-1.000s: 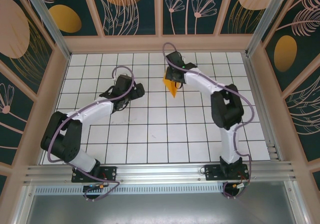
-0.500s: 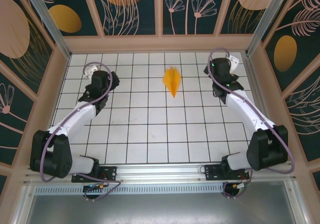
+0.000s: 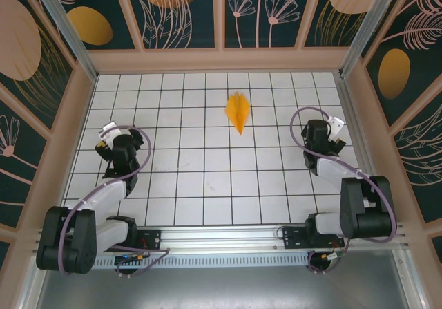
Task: Fold a paper plane with a square sheet of paper (pick it up from the middle)
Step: Reset both arms
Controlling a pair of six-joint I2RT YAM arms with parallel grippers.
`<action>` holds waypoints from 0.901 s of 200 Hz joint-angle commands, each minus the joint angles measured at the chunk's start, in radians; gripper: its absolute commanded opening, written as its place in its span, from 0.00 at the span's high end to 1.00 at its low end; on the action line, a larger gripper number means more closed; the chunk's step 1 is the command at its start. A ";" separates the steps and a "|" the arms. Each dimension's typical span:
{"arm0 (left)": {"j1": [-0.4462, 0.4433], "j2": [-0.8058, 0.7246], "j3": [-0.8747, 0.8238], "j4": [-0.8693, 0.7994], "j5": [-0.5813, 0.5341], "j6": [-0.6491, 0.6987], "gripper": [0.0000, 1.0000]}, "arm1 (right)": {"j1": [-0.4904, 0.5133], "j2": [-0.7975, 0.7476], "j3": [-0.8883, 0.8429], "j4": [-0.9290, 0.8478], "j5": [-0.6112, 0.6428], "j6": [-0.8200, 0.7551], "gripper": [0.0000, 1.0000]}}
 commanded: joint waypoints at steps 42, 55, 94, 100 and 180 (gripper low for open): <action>0.019 0.164 -0.106 0.525 0.186 0.212 0.02 | -0.048 0.041 -0.153 0.532 -0.267 -0.187 0.01; 0.024 0.188 -0.097 0.552 0.226 0.231 0.02 | -0.055 0.063 -0.162 0.582 -0.312 -0.212 0.01; 0.078 0.290 -0.090 0.688 0.352 0.229 0.01 | -0.059 0.111 -0.191 0.713 -0.372 -0.267 0.01; 0.083 0.314 -0.088 0.703 0.360 0.222 0.02 | -0.063 0.117 -0.194 0.722 -0.383 -0.265 0.01; 0.091 0.393 -0.116 0.817 0.427 0.244 0.01 | -0.081 0.184 -0.263 0.894 -0.499 -0.285 0.01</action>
